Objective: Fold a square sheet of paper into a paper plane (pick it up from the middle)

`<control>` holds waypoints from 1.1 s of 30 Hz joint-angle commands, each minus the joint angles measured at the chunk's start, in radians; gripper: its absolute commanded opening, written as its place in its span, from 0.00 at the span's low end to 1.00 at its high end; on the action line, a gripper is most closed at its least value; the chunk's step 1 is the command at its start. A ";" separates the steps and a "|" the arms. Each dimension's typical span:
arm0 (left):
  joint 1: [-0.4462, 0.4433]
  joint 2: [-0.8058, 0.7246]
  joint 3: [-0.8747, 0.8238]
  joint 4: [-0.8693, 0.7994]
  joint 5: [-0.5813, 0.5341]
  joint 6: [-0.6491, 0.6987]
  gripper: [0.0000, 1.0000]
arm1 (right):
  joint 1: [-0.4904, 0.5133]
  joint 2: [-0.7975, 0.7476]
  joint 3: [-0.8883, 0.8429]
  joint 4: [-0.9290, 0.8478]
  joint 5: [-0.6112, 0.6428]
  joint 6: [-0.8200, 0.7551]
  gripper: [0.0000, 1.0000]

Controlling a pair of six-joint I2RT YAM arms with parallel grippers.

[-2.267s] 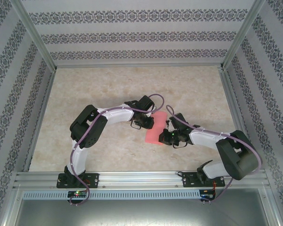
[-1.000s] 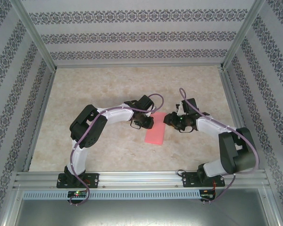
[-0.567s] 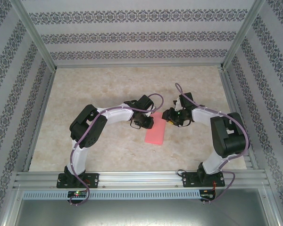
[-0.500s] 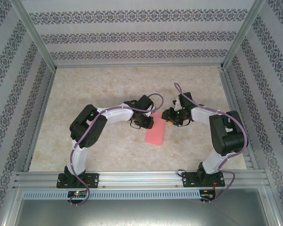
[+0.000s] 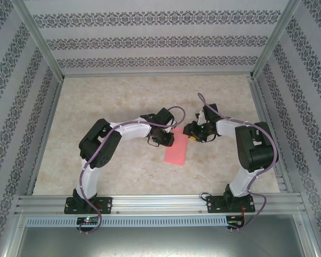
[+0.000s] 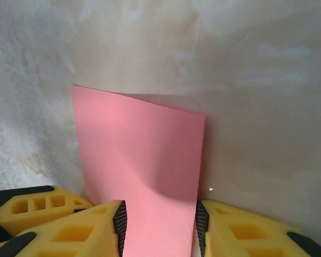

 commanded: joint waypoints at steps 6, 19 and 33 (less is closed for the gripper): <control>0.031 0.103 -0.086 -0.231 -0.120 0.024 0.20 | -0.001 0.006 0.007 0.090 -0.085 0.003 0.40; 0.031 0.087 -0.086 -0.211 -0.079 0.016 0.23 | 0.009 0.007 -0.043 0.152 -0.137 -0.013 0.36; 0.031 -0.009 -0.054 -0.208 -0.011 0.002 0.42 | 0.007 -0.012 -0.082 0.241 -0.174 0.022 0.14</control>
